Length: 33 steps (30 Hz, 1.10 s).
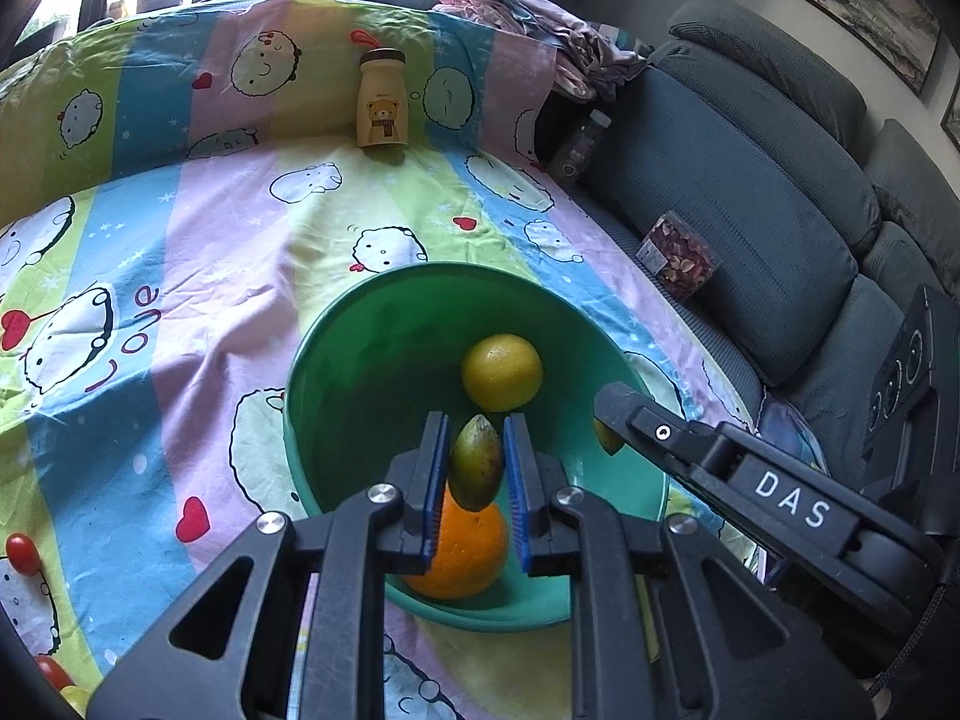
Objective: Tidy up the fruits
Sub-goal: 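Carry the small fruit in the right tool over the green basin, then lower the small fruit into the basin and open the right tool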
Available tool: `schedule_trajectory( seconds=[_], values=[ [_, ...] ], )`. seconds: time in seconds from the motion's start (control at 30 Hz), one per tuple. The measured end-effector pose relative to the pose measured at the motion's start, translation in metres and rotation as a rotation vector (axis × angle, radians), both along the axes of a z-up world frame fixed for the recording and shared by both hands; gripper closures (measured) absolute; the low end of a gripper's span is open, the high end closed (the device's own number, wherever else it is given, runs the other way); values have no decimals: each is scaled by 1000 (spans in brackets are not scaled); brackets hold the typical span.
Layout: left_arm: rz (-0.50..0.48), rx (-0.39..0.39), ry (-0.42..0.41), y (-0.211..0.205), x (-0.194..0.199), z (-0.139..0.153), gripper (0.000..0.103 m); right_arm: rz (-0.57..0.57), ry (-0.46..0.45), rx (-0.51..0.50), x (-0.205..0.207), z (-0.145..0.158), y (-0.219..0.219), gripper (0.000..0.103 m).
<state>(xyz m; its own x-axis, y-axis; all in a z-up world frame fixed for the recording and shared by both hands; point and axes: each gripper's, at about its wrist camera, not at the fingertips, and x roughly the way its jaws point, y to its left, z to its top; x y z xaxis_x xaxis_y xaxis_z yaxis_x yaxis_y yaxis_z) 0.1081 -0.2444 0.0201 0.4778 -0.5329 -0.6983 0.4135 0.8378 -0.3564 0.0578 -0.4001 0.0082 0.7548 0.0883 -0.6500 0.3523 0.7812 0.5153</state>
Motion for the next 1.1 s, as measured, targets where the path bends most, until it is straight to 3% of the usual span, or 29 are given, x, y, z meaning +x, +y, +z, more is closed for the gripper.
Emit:
schedule_trajectory(
  seconds=[1.1],
  values=[
    [-28,45,33,-15,4,-15,85,-8,41,-13,5,-6,0,82]
  ],
)
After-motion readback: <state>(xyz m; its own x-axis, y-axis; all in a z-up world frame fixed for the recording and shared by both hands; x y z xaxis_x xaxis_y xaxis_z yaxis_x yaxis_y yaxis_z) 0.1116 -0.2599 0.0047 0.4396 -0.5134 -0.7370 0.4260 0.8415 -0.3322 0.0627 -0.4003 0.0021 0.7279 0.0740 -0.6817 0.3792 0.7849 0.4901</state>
